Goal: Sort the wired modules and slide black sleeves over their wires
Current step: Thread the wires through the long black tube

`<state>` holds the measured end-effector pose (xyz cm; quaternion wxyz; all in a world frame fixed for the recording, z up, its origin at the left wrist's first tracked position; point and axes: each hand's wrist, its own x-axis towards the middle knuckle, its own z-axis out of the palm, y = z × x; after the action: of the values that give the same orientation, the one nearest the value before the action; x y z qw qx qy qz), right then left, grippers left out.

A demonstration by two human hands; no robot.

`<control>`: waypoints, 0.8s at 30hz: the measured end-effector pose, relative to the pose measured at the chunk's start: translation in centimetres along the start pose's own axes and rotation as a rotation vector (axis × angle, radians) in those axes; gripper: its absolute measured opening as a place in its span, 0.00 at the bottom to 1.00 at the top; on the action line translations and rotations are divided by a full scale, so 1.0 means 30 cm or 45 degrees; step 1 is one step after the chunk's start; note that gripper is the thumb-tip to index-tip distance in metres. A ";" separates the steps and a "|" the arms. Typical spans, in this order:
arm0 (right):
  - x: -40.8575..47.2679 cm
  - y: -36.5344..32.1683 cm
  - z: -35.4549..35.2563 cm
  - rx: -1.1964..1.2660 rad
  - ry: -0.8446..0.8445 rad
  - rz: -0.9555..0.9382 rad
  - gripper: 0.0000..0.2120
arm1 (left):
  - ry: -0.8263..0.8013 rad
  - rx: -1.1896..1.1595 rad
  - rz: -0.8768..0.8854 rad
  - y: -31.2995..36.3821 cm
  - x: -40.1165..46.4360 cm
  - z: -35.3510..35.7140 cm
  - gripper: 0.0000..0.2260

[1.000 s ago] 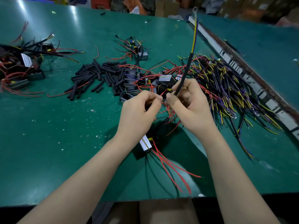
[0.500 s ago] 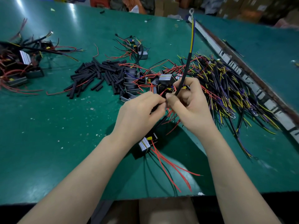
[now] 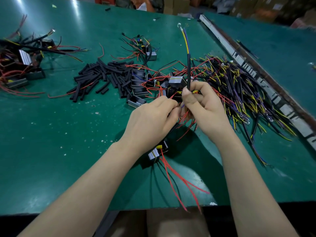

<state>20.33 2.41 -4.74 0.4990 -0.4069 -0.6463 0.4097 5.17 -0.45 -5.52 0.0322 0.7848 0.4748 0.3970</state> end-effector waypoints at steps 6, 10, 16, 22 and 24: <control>0.011 -0.016 -0.016 0.260 0.011 0.186 0.05 | -0.058 -0.077 -0.023 0.009 0.000 0.007 0.19; 0.008 -0.024 -0.014 0.317 0.035 0.157 0.06 | -0.089 -0.234 -0.075 0.004 0.000 0.015 0.13; -0.002 -0.041 -0.010 0.238 0.060 0.076 0.04 | -0.040 -0.228 -0.057 -0.010 0.002 0.017 0.13; -0.006 -0.038 0.005 0.259 0.104 0.108 0.04 | 0.002 -0.162 -0.101 -0.003 0.000 0.020 0.13; -0.006 -0.035 0.011 0.304 0.106 0.121 0.05 | 0.006 -0.141 -0.127 0.002 -0.001 0.020 0.13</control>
<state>19.91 1.85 -3.86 0.5500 -0.3915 -0.5518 0.4896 5.59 -0.32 -5.92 0.0941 0.7564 0.4906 0.4223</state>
